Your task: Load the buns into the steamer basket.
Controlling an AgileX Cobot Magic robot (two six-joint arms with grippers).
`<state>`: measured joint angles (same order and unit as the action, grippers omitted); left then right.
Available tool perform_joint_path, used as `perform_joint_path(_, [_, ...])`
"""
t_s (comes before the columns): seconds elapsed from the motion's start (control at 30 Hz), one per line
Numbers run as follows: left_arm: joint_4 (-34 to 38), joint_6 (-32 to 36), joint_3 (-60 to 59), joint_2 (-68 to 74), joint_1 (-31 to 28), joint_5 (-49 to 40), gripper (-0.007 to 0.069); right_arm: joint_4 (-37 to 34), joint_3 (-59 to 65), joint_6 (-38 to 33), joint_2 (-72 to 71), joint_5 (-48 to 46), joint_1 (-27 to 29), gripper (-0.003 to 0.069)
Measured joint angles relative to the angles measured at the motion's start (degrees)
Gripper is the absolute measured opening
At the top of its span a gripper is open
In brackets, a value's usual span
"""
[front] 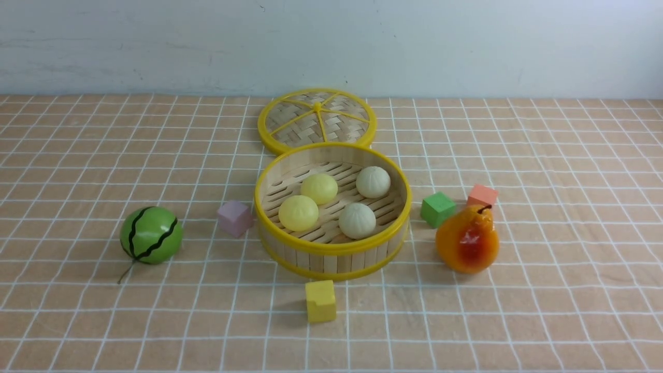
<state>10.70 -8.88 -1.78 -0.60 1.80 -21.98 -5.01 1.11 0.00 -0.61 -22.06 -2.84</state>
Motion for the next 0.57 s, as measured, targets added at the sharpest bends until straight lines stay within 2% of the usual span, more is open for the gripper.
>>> perform_joint_path(0.57, [0.0,0.0,0.0,0.0,0.0,0.0,-0.0013,0.0,0.0,0.0,0.0,0.0,0.0,0.0093])
